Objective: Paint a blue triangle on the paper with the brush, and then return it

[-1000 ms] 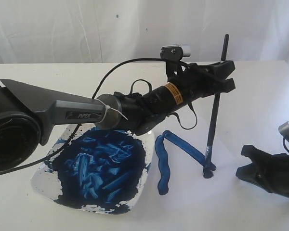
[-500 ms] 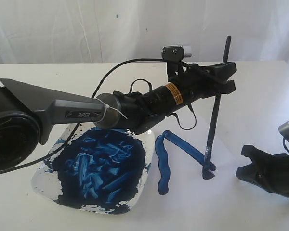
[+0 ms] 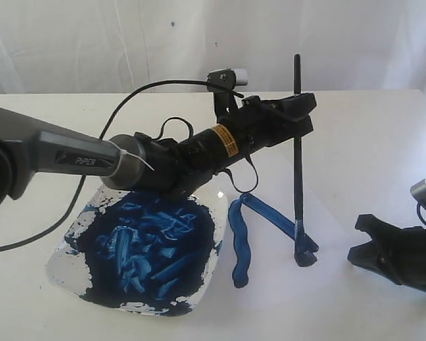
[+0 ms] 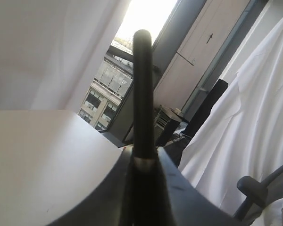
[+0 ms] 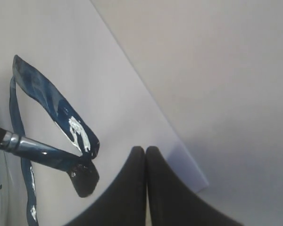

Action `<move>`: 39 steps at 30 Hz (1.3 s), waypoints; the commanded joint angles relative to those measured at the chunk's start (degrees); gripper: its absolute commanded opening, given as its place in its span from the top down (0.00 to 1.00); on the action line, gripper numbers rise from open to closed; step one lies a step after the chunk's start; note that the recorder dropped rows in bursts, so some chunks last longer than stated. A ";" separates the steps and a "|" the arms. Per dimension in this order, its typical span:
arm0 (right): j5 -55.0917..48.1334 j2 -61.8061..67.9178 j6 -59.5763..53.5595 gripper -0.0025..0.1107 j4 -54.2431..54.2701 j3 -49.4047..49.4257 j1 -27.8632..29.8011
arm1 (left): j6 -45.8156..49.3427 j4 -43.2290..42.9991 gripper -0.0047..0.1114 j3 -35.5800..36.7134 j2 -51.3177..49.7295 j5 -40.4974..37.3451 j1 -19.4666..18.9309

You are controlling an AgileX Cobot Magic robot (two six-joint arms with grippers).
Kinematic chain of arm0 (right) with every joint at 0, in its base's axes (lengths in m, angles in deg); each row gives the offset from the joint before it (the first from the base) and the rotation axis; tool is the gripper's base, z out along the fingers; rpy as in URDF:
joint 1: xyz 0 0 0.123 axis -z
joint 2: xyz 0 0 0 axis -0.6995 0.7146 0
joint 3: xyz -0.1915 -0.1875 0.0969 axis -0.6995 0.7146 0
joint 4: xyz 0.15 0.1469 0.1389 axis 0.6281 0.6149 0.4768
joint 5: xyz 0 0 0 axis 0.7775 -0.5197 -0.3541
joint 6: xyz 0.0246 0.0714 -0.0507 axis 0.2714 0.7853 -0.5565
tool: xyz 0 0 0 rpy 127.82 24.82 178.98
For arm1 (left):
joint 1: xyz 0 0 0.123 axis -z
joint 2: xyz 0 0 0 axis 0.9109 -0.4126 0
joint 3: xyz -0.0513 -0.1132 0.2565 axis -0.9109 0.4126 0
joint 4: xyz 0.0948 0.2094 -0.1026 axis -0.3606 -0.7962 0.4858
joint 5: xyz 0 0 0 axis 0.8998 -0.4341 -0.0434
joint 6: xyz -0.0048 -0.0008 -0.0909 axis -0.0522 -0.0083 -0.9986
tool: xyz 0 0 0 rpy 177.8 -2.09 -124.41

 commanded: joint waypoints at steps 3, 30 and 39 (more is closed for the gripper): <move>-0.19 0.21 -0.05 0.98 -0.44 -0.18 -0.10 | 2.22 -3.05 0.96 8.77 4.85 -1.27 -0.69; -0.19 0.21 -0.05 0.98 -0.44 -0.18 -0.10 | 7.83 -2.81 0.96 27.58 19.87 -6.02 -2.32; -0.19 0.21 -0.05 0.98 -0.44 -0.18 -0.10 | 8.86 -2.50 0.96 33.79 24.58 -7.03 -2.32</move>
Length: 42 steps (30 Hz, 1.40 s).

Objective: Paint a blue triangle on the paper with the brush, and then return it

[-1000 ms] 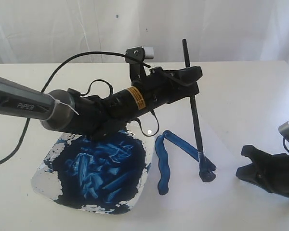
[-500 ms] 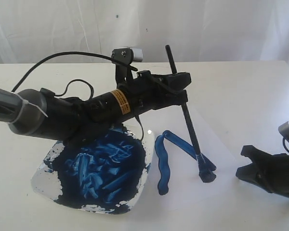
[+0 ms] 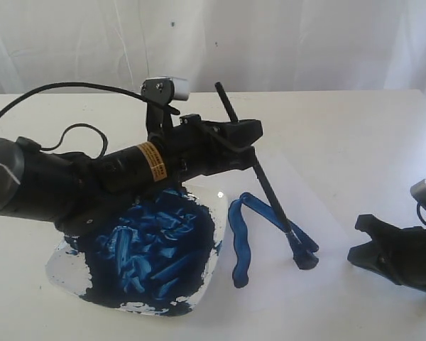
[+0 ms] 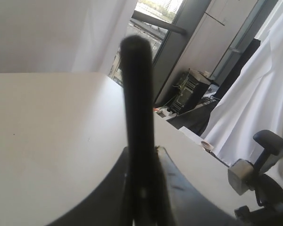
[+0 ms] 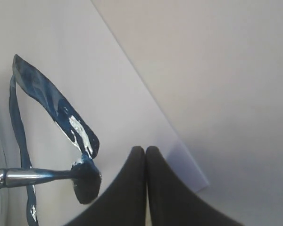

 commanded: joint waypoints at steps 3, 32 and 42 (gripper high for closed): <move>-0.19 0.21 -0.05 0.98 -0.44 -0.18 -0.10 | 3.06 -1.93 0.96 4.86 3.65 -4.77 -0.13; -0.19 0.21 -0.05 0.98 -0.44 -0.18 -0.10 | 2.92 1.17 0.96 24.51 22.72 -8.03 -0.13; -0.19 0.21 -0.05 0.98 -0.44 -0.18 -0.10 | 2.92 2.01 0.96 28.18 26.47 -9.48 -0.13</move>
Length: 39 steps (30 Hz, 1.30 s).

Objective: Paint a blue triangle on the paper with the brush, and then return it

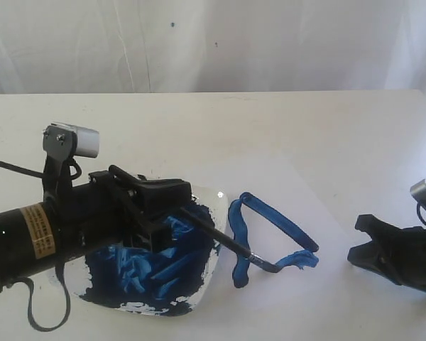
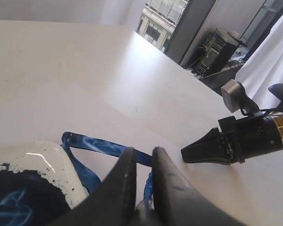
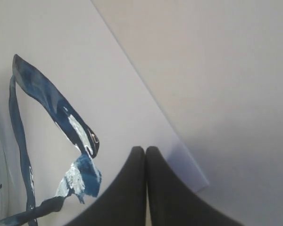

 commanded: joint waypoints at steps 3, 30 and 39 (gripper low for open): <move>-0.19 0.21 -0.05 0.98 -0.44 -0.18 -0.10 | 0.34 1.22 0.96 2.36 2.92 -2.10 -0.13; -0.19 0.21 -0.05 0.98 -0.44 -0.18 -0.10 | 2.86 3.66 0.96 5.68 12.29 -11.52 -0.13; -0.19 0.21 -0.05 0.98 -0.44 -0.18 -0.10 | 2.75 0.80 0.96 5.68 12.31 -4.28 -0.13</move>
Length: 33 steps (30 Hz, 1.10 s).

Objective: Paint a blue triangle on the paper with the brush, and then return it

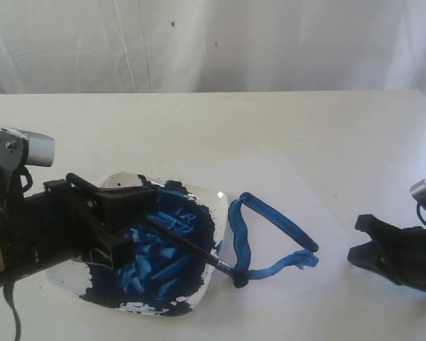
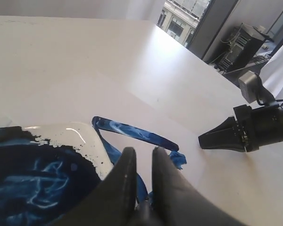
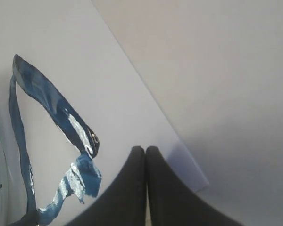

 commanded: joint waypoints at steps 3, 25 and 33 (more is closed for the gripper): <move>-0.19 0.21 -0.05 0.98 -0.44 -0.18 -0.10 | 0.05 -2.60 0.96 0.59 0.39 10.74 -0.13; -0.19 0.21 -0.05 0.98 -0.44 -0.18 -0.10 | 13.86 16.49 0.96 0.47 3.51 26.20 -0.13; -0.19 0.21 -0.05 0.98 -0.44 -0.18 -0.10 | 18.81 21.90 0.96 0.47 9.96 23.35 -0.13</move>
